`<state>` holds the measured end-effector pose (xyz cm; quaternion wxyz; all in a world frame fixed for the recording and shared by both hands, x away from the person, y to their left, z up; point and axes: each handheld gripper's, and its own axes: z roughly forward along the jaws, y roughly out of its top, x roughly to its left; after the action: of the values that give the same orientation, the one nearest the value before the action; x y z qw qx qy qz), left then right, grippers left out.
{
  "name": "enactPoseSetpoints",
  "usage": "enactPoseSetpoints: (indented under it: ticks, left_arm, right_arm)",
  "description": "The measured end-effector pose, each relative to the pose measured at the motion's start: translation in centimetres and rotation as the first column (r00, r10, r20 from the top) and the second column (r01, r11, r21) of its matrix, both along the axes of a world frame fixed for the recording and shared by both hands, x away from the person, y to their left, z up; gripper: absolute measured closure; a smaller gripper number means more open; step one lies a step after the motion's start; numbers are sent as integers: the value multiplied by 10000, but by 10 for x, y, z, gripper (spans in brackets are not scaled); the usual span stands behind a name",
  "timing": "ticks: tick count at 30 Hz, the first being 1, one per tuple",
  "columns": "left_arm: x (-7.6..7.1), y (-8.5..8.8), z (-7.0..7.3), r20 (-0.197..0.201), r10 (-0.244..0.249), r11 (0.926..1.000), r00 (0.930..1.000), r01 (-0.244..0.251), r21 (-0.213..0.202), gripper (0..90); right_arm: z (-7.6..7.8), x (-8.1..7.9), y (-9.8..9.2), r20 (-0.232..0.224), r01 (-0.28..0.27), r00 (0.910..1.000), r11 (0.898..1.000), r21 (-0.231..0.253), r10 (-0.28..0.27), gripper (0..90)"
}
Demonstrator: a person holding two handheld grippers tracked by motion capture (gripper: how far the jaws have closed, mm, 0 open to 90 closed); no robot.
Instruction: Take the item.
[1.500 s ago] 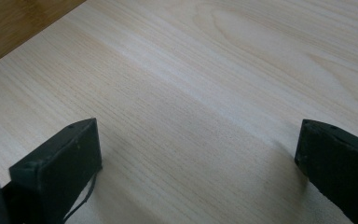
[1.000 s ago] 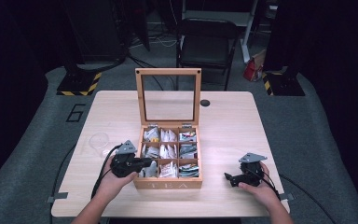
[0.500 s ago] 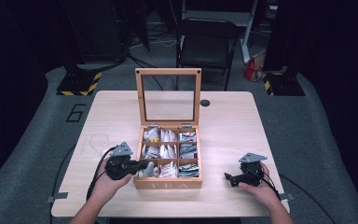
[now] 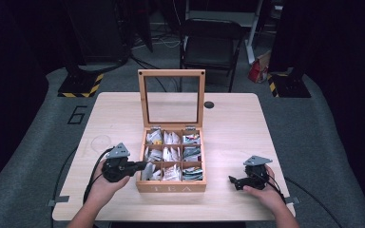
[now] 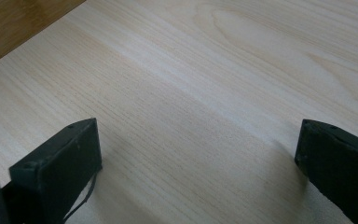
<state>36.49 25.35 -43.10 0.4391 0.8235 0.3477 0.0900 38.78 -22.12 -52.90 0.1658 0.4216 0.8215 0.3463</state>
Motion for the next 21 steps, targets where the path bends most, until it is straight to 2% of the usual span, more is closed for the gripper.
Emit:
enactPoseSetpoints:
  ticks: [13,21]
  left_arm:
    - [5,11,17,464,495,9978,9977,-474,-454,895]
    - [8,21,30,778,852,9946,9933,-801,-660,896]
  right_arm:
    - [0,0,0,65,22,10000,10000,-28,-22,0]
    - [0,0,0,48,20,10000,10000,-34,-20,0]
